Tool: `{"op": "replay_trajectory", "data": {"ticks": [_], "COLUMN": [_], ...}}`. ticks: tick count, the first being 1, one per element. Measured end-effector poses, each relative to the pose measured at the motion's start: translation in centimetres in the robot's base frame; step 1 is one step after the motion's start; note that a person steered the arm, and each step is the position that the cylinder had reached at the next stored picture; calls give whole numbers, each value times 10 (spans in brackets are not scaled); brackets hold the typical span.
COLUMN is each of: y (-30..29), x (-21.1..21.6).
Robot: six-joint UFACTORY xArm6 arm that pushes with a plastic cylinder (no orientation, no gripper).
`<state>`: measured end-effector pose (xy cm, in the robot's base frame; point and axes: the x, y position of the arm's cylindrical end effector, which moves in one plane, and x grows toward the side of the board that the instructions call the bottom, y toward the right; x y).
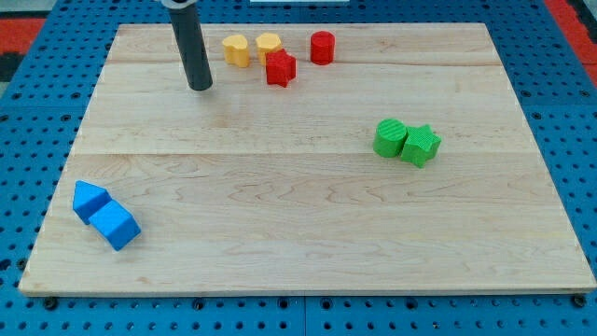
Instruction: Slightly touch the red star towards the yellow hexagon
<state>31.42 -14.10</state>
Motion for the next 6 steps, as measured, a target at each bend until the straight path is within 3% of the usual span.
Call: {"op": "replay_trajectory", "data": {"ticks": [1, 3, 6], "y": [7, 76, 66], "x": [-4, -2, -22]}}
